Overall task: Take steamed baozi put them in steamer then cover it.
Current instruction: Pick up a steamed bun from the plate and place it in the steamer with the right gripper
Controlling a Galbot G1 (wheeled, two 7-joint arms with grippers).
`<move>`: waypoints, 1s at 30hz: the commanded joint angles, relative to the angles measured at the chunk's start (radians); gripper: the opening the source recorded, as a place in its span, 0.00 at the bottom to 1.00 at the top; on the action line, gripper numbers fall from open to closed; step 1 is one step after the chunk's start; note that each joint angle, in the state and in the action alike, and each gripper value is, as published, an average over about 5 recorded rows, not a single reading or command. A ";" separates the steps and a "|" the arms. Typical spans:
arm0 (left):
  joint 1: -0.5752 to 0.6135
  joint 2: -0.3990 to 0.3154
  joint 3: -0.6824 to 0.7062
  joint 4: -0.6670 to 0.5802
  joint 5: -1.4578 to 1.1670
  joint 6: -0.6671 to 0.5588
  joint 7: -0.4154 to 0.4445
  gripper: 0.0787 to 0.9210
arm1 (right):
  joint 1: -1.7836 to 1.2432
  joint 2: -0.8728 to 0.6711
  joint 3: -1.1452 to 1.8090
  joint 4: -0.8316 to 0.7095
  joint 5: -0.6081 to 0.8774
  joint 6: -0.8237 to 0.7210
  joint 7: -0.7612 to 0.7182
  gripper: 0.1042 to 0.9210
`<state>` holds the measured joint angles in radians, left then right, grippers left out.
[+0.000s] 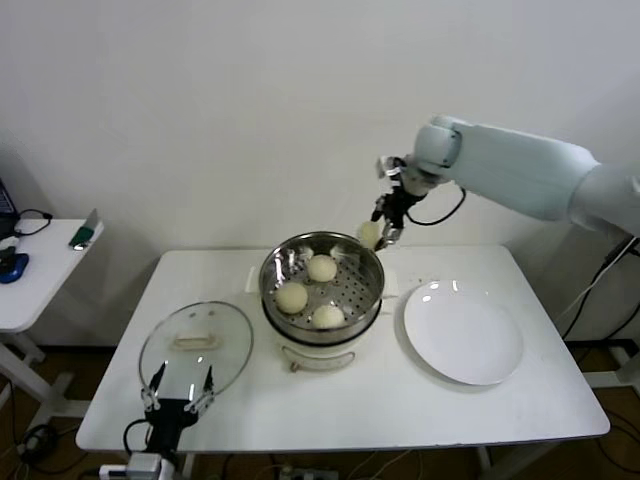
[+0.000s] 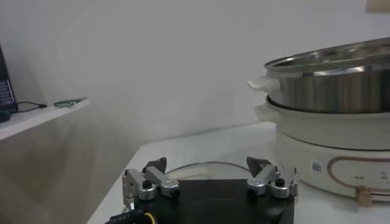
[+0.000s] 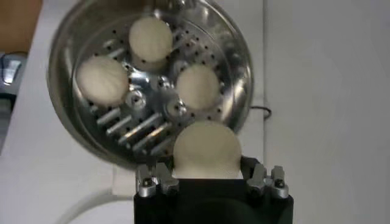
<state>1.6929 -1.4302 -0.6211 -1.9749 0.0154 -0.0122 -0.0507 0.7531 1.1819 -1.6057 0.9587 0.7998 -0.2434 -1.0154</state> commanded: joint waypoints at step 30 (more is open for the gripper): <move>-0.018 0.021 -0.015 0.027 -0.030 -0.003 0.000 0.88 | -0.088 0.146 -0.154 0.031 0.083 -0.066 0.080 0.86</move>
<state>1.6732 -1.4093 -0.6351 -1.9455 -0.0139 -0.0167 -0.0501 0.6628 1.3237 -1.7543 0.9916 0.8845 -0.3053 -0.9326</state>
